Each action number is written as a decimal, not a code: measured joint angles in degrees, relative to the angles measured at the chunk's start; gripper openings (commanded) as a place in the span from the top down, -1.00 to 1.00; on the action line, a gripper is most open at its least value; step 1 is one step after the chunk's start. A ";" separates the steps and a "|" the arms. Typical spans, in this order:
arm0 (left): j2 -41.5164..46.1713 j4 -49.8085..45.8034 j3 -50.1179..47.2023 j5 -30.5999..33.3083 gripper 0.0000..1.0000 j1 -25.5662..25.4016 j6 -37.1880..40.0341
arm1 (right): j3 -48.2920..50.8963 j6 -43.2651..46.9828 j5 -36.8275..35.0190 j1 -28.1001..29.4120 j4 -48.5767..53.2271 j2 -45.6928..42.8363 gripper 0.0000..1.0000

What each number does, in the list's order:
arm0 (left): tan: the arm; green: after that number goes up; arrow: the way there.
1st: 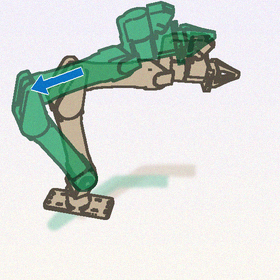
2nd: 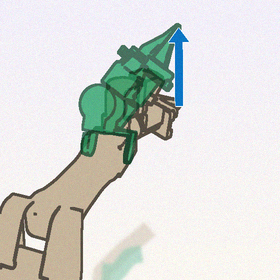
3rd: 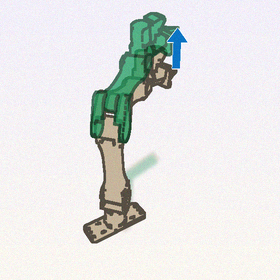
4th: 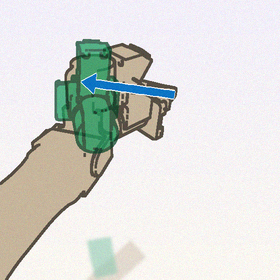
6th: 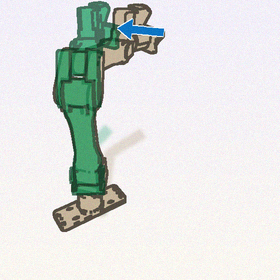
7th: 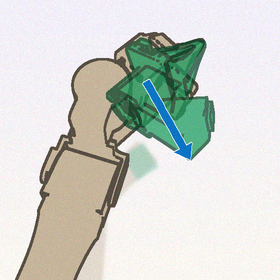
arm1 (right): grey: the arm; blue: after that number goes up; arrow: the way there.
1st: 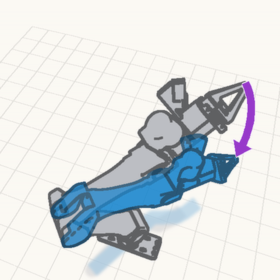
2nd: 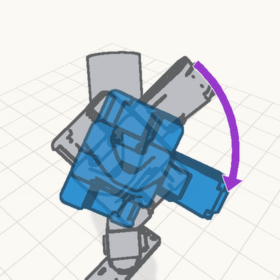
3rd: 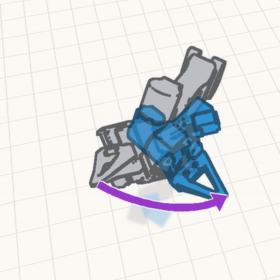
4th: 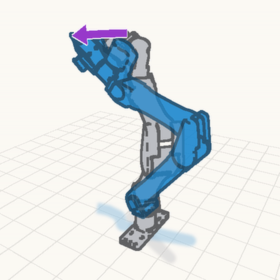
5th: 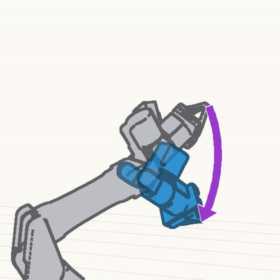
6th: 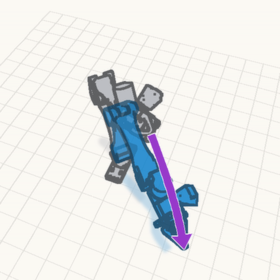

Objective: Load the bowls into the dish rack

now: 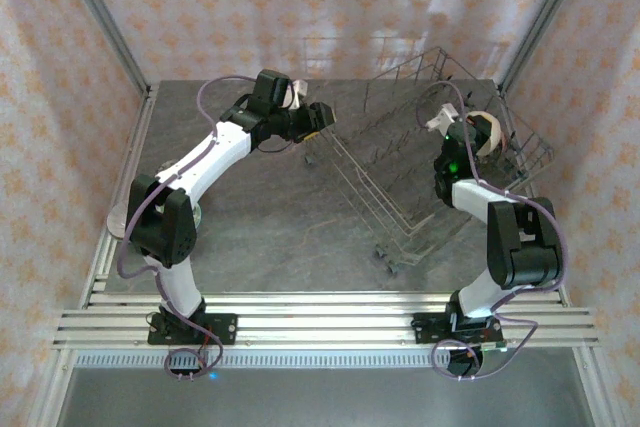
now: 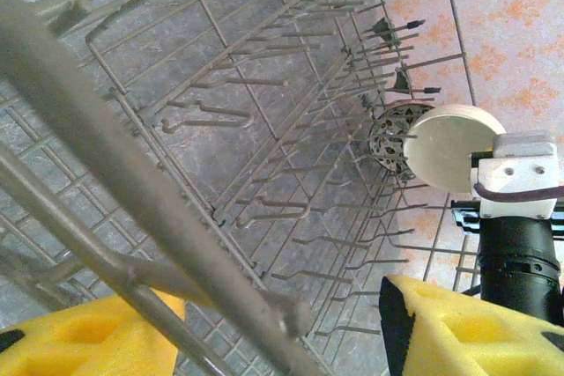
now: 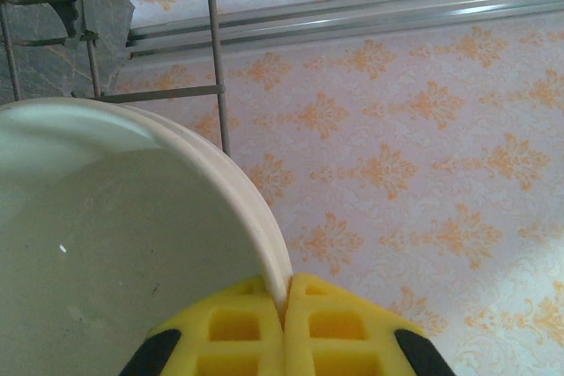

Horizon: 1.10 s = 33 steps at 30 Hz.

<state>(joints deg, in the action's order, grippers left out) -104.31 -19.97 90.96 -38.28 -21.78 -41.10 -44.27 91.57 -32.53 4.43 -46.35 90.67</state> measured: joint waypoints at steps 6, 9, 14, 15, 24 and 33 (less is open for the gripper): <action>-1.11 -4.50 3.21 0.85 0.45 0.00 -2.51 | -0.11 0.20 0.87 -0.63 0.02 0.02 1.00; -1.62 -5.99 4.33 1.18 0.54 -0.04 -2.34 | -0.11 0.28 1.22 -0.79 0.00 0.02 1.00; -1.99 -7.04 5.18 1.20 0.64 0.02 -1.90 | -0.09 0.66 1.60 -1.16 -0.85 0.48 1.00; -2.19 -7.54 5.64 1.20 0.66 0.02 -1.68 | -0.09 0.66 1.77 -1.27 -1.03 0.57 1.00; -3.87 -10.54 8.85 1.25 0.77 0.15 0.04 | -0.13 0.83 2.73 -1.88 -1.49 0.83 1.00; -6.27 -13.73 12.90 1.14 0.84 0.79 1.95 | -1.09 1.73 2.64 -1.90 -0.44 1.11 1.00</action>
<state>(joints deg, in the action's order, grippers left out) -110.59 -33.69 103.85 -37.15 -20.99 -39.16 -45.36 93.30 -29.89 2.52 -46.78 91.79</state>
